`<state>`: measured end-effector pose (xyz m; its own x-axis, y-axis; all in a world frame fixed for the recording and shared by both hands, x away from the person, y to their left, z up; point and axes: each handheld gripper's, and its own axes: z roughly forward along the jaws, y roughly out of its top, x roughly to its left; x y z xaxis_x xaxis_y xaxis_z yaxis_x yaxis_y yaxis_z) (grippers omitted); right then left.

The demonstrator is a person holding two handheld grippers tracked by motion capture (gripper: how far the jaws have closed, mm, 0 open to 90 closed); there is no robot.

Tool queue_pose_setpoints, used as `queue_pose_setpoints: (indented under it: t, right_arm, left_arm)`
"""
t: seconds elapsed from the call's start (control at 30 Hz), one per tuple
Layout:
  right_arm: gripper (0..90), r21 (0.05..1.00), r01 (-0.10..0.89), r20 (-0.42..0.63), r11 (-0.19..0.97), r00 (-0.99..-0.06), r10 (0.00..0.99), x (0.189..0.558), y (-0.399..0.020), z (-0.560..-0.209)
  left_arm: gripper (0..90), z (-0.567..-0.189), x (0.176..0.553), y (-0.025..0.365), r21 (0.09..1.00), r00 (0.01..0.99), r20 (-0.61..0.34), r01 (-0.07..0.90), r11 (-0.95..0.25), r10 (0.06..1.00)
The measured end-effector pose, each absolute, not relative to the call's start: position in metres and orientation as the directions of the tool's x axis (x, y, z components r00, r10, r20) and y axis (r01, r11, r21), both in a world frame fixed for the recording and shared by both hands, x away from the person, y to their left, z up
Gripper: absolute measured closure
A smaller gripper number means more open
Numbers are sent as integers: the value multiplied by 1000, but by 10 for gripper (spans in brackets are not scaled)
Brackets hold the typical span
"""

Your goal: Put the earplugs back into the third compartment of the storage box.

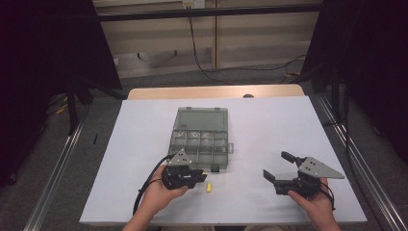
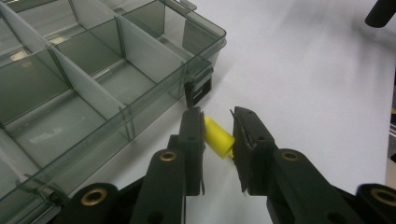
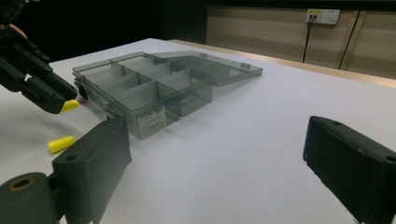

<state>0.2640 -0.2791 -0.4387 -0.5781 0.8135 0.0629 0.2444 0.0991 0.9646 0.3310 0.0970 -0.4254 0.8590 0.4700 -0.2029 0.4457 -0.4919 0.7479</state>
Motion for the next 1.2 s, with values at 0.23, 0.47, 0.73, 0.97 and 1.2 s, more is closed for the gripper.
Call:
queue_pose_setpoints:
  t: [0.23, 0.47, 0.73, 0.97, 1.2]
  right_arm:
    - [72, 965, 244, 64, 96, -577, 814, 264, -280, -439]
    - [72, 965, 242, 62, 98, -577, 814, 264, -280, -439]
    - [72, 965, 242, 62, 98, -578, 814, 264, -280, -439]
    - [72, 965, 242, 64, 97, -578, 813, 264, -280, -439]
    - [72, 966, 240, 64, 95, -578, 814, 264, -280, -439]
  left_arm:
    - [741, -417, 336, 95, 744, 858, -208, 451, -494, 470]
    - [743, -407, 343, 95, 747, 852, -218, 459, -480, 476]
    - [747, -400, 353, 93, 740, 842, -235, 479, -473, 486]
    - [749, -394, 361, 89, 739, 835, -236, 486, -466, 497]
    - [753, -389, 370, 87, 743, 829, -231, 489, -458, 510]
